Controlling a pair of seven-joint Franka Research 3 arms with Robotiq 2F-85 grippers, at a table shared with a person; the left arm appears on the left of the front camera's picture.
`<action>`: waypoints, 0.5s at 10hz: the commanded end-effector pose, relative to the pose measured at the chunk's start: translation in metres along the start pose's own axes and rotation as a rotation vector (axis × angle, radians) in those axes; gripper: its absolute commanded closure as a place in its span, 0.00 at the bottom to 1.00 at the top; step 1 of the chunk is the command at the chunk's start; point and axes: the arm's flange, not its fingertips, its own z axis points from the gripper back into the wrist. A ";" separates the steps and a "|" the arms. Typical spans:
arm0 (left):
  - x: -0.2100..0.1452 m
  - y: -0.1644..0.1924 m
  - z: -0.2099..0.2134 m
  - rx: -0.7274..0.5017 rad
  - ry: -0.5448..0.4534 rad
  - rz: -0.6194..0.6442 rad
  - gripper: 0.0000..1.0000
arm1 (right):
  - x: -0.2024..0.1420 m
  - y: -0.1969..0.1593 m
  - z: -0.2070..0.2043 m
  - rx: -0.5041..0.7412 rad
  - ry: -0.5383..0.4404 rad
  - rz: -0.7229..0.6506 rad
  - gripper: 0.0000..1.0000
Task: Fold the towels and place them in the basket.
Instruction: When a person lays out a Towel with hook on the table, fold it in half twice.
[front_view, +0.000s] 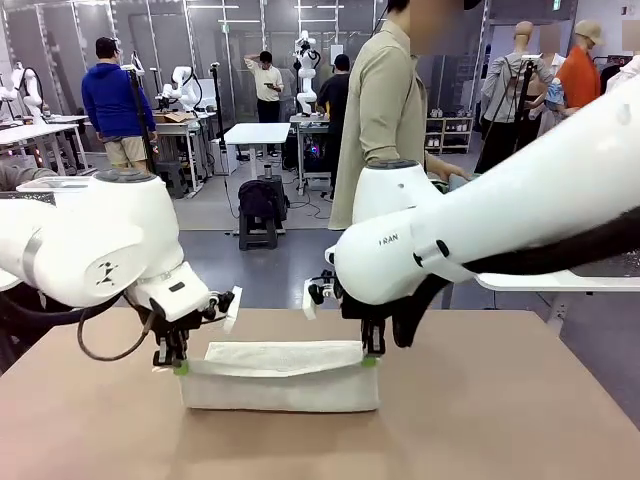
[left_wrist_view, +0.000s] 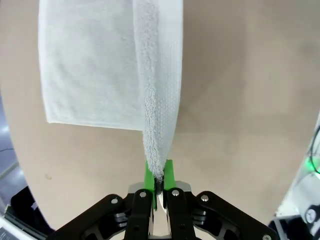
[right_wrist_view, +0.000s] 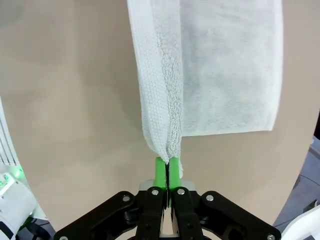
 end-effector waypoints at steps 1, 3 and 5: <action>0.008 0.027 0.006 0.012 0.050 0.000 1.00 | 0.006 -0.029 -0.001 0.017 0.031 0.022 1.00; 0.006 0.039 0.008 0.013 0.061 0.007 1.00 | 0.007 -0.042 -0.004 0.030 0.043 0.010 1.00; 0.004 0.034 0.008 0.015 0.019 0.002 1.00 | 0.007 -0.042 -0.008 0.030 0.050 0.007 1.00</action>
